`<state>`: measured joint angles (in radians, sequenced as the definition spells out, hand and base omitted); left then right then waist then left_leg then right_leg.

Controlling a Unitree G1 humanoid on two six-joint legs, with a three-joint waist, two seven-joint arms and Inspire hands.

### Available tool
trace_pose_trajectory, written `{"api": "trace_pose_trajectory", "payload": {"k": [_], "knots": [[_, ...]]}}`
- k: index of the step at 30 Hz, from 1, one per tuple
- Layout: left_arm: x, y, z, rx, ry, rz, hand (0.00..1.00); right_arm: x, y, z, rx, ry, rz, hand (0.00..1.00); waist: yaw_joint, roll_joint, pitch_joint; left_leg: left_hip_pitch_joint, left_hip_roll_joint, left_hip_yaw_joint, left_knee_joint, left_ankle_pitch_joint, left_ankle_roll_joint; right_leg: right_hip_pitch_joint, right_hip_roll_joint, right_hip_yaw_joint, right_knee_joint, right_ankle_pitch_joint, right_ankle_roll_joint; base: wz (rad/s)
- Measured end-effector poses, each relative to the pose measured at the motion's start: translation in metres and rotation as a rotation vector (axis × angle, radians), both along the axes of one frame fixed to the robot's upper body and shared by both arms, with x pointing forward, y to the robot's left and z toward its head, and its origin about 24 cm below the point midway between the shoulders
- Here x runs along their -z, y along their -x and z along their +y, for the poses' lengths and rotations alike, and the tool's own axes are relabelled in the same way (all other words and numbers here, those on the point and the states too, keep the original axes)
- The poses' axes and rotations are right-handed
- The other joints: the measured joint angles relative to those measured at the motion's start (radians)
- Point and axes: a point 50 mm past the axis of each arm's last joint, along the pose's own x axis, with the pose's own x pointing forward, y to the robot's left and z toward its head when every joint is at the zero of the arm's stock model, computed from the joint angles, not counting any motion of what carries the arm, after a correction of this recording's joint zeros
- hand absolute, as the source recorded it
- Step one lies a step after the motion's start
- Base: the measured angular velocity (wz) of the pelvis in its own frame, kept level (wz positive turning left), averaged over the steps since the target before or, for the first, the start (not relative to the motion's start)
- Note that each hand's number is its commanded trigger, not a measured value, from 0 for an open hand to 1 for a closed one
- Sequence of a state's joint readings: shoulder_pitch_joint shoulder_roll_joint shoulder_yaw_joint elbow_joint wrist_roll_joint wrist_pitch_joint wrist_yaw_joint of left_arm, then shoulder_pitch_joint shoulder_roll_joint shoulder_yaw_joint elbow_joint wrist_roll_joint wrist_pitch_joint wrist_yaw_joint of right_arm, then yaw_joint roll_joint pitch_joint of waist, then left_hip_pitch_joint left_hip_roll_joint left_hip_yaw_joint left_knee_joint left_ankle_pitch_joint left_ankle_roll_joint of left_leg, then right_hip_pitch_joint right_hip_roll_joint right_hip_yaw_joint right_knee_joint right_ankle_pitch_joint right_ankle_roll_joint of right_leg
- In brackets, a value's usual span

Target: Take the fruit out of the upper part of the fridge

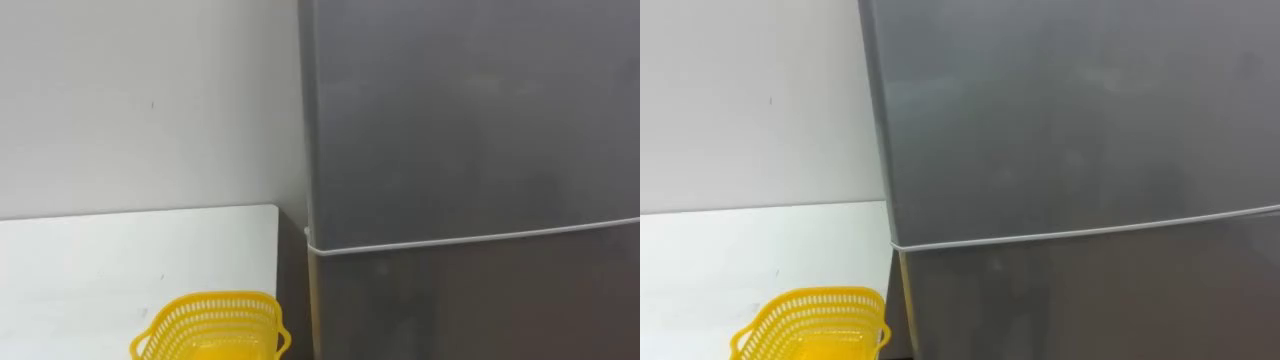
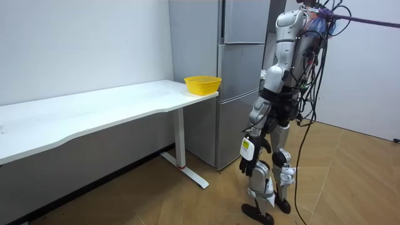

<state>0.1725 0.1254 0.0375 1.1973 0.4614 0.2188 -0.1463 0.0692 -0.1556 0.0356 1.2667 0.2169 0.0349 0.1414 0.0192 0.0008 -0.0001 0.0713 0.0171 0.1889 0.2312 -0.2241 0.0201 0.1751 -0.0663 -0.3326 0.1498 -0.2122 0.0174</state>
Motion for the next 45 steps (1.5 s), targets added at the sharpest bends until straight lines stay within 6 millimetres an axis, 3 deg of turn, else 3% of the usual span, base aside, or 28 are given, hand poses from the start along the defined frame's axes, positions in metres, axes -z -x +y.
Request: {"api": "trace_pose_trajectory", "payload": {"k": [19,27,33,38,45], "knots": [[-0.001,0.008,0.006,-0.082,-0.039,-0.008,0.0,0.0,0.003,-0.002,0.017,0.016,0.019,0.0,-0.011,-0.013,-0.0038,0.009,-0.006,0.001,-0.009,0.0,0.0,-0.001,-0.004,0.003,-0.001,-0.005,0.004,-0.01],[-0.001,0.005,0.006,-0.327,-0.053,-0.076,0.0,0.0,0.003,-0.002,0.016,0.018,0.023,0.0,-0.01,-0.011,-0.0014,0.01,-0.005,-0.002,-0.008,-0.002,0.0,-0.001,-0.004,0.002,-0.006,-0.006,0.005,0.0],[-0.004,0.008,0.014,-0.681,-0.147,-0.174,0.0,0.0,0.003,-0.002,0.017,0.017,0.022,0.0,-0.009,-0.014,-0.0002,0.01,-0.006,-0.002,-0.006,-0.002,0.0,0.001,-0.005,-0.005,0.001,-0.005,0.004,0.01],[-0.012,-0.023,0.032,-1.101,-0.182,-0.448,0.0,0.0,0.005,-0.003,0.021,0.014,0.023,0.0,0.016,-0.018,0.0021,0.013,-0.007,-0.005,-0.01,-0.002,0.0,0.007,-0.007,-0.011,0.002,-0.006,0.005,0.03],[-0.031,-0.066,0.047,-1.32,-0.201,-0.715,0.0,-0.001,0.007,-0.006,0.011,0.03,-0.003,0.0,0.043,-0.012,0.0029,0.024,-0.006,-0.003,-0.013,-0.003,0.0,0.005,-0.004,0.0,0.003,-0.005,0.005,-0.03]]}}
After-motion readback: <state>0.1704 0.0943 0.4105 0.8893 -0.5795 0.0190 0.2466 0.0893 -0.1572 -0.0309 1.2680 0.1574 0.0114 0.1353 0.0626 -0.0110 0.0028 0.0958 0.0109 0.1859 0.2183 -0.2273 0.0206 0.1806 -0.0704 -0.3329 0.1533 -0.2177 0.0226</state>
